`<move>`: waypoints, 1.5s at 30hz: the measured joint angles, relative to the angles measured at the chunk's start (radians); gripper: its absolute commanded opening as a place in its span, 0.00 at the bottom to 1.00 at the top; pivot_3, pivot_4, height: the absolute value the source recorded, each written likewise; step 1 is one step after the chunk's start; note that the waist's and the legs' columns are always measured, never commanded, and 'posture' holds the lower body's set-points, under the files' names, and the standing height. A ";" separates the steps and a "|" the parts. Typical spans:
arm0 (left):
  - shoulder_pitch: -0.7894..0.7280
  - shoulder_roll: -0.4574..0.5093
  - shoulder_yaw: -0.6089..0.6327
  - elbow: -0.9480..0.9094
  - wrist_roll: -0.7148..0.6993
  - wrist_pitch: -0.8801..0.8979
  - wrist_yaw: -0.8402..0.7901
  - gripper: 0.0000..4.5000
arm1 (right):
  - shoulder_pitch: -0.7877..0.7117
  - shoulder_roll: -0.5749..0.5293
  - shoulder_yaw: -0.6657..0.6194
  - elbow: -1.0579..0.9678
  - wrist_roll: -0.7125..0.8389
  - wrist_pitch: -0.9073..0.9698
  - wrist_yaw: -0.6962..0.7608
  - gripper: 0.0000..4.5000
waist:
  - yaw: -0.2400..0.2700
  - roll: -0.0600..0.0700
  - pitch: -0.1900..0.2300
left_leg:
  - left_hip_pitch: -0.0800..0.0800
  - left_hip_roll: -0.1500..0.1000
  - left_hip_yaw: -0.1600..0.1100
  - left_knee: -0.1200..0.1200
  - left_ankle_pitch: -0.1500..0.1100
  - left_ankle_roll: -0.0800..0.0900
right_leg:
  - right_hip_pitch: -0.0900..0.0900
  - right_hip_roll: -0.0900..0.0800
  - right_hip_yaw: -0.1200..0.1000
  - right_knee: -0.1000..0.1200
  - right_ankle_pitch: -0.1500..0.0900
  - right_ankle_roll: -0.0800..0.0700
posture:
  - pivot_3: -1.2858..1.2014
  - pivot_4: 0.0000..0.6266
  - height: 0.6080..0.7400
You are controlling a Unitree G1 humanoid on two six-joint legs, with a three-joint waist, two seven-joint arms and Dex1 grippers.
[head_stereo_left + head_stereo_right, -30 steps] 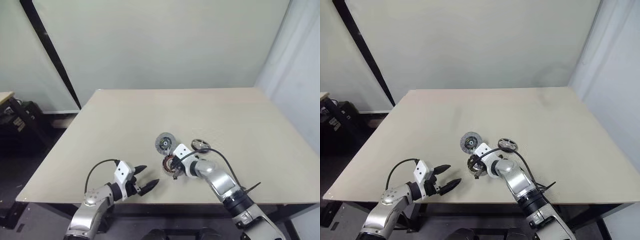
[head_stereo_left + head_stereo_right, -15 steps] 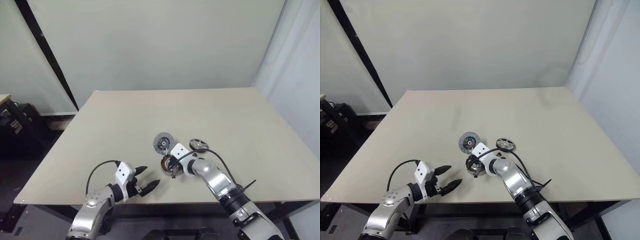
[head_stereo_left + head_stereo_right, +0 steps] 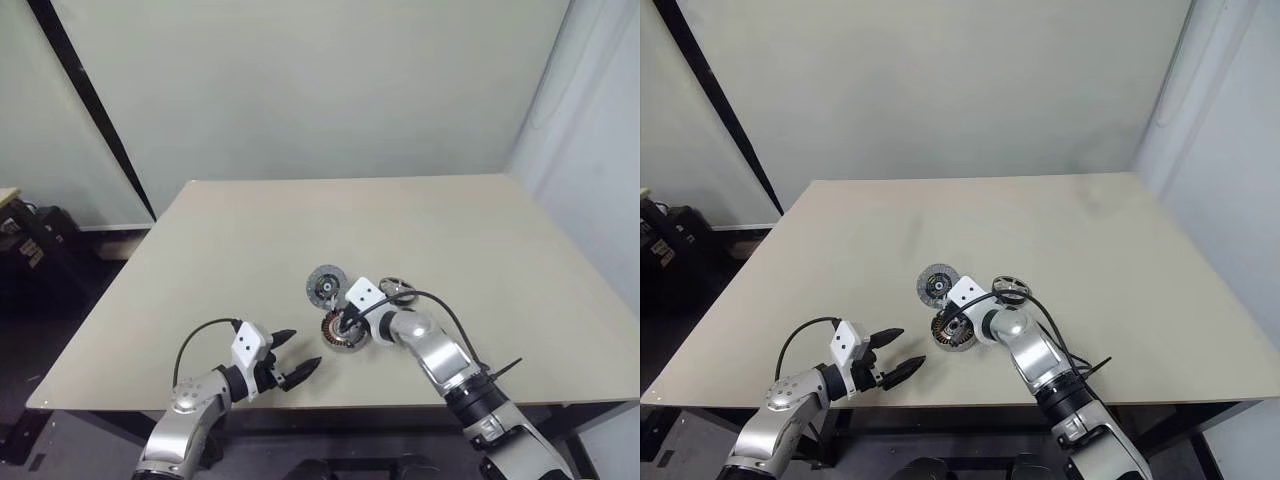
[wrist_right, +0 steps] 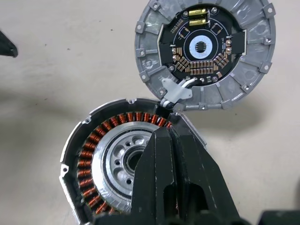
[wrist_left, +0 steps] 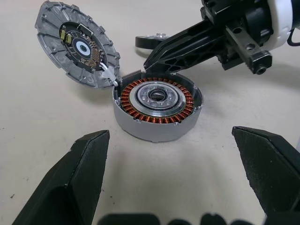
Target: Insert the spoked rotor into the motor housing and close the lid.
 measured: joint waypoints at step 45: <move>-0.003 -0.007 -0.002 0.000 0.001 0.000 0.001 1.00 | -0.020 -0.096 0.121 -0.031 -0.157 0.059 0.004 0.01 | 0.002 0.000 0.000 | -0.001 0.000 0.000 0.000 0.000 0.000 | 0.000 -0.001 0.000 0.000 0.000 0.000 | 0.52 0.00 1.00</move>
